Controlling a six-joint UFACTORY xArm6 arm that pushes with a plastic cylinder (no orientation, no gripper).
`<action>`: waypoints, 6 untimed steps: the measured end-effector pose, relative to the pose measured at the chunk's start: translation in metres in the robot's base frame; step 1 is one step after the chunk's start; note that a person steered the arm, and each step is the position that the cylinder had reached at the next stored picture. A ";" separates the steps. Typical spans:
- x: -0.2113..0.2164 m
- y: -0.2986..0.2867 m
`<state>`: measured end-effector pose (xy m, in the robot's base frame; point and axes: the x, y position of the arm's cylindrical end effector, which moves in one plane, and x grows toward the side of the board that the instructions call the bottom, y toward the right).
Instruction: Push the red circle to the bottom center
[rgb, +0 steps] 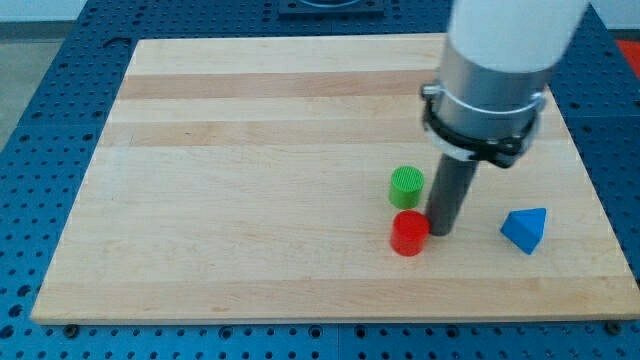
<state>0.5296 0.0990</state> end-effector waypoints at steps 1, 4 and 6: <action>0.000 -0.017; 0.021 0.046; 0.011 -0.034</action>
